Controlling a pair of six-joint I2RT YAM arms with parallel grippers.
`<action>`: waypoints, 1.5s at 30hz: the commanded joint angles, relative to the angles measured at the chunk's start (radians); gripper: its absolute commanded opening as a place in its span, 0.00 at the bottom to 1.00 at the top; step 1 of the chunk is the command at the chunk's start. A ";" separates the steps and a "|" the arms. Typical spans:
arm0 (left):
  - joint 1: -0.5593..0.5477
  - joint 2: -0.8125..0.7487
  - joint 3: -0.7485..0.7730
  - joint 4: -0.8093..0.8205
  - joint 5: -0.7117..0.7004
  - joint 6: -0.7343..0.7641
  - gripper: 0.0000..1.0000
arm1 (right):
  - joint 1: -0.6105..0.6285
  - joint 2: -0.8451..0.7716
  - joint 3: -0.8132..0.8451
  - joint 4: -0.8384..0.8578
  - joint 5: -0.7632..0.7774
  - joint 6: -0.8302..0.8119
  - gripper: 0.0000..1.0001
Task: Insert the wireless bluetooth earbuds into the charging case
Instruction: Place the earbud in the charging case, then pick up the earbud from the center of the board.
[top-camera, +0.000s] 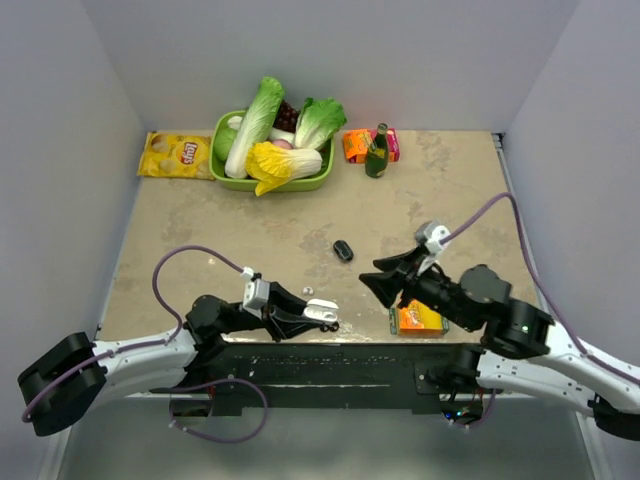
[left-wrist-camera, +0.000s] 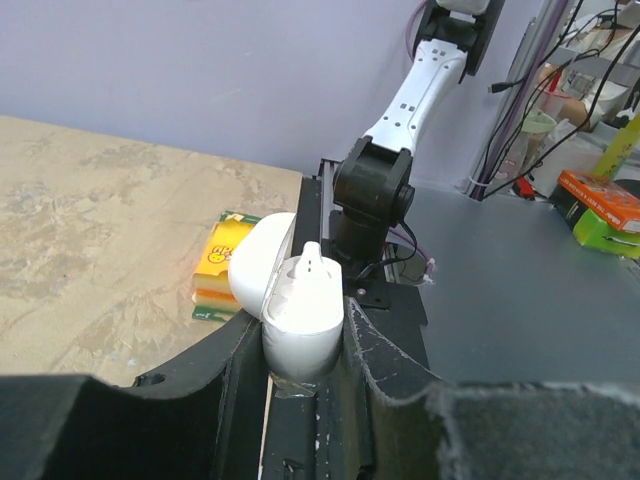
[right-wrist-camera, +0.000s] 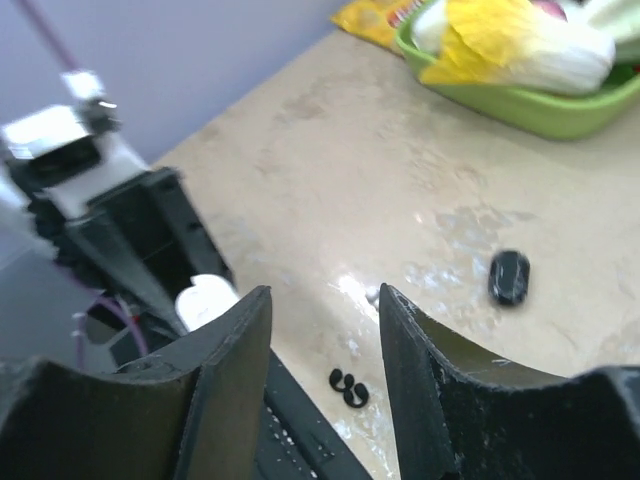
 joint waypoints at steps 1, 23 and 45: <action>-0.005 -0.057 -0.019 0.023 -0.035 0.029 0.00 | 0.002 0.162 -0.098 0.072 0.143 0.127 0.51; -0.007 -0.290 -0.114 -0.136 -0.124 0.030 0.00 | -0.201 0.996 -0.188 0.699 -0.347 0.152 0.04; -0.005 -0.278 -0.142 -0.101 -0.124 0.016 0.00 | -0.264 1.160 -0.148 0.805 -0.331 0.184 0.05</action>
